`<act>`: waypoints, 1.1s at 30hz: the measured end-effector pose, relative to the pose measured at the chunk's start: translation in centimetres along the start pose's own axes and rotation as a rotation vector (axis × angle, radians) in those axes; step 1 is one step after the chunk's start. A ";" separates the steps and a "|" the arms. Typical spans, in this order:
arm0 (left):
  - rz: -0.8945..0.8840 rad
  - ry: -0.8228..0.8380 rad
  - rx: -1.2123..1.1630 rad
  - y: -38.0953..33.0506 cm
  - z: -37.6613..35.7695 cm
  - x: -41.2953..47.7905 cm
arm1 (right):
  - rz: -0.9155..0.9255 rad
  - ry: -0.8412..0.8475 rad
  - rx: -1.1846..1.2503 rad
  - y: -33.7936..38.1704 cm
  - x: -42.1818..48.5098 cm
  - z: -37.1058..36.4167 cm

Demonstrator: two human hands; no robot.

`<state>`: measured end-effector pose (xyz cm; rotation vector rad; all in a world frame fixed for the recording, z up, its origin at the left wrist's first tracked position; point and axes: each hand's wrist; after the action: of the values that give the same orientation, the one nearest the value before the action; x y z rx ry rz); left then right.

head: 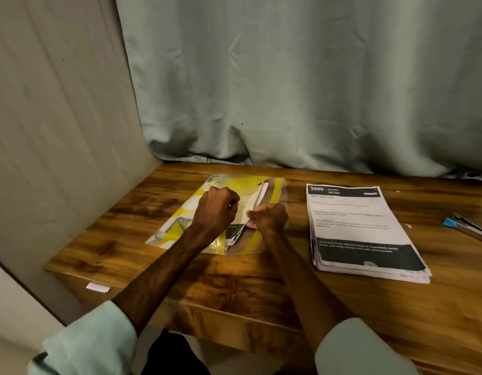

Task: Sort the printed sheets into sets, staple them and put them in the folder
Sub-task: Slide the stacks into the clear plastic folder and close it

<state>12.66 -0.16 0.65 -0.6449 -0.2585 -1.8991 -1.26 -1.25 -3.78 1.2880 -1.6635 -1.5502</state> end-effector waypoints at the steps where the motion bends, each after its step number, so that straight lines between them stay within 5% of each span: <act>1: -0.008 -0.002 0.004 0.1 0.0 0.0 | 0.008 -0.002 0.003 -0.2 0.0 -0.2; 10: -0.025 -0.005 -0.017 0.3 -0.4 0.0 | 0.132 -0.026 -0.162 -1.4 0.0 -0.9; 23: -0.024 0.000 0.000 0.4 -0.7 -0.2 | 0.037 0.042 -0.168 -1.5 0.2 -0.8; 33: 0.027 0.009 -0.051 0.1 -1.2 -0.7 | 0.486 -0.020 -0.551 2.1 0.0 6.2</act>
<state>12.55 -0.17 -0.70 -0.6709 -0.1949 -1.8872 -7.24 1.31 -3.07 0.5366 -1.2927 -1.5527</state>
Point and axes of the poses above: each hand's wrist, its own x-axis towards the middle knuckle, its own z-axis out of the back of the hand, y = z × x, and after that the axes turned 7 degrees about x, right-handed
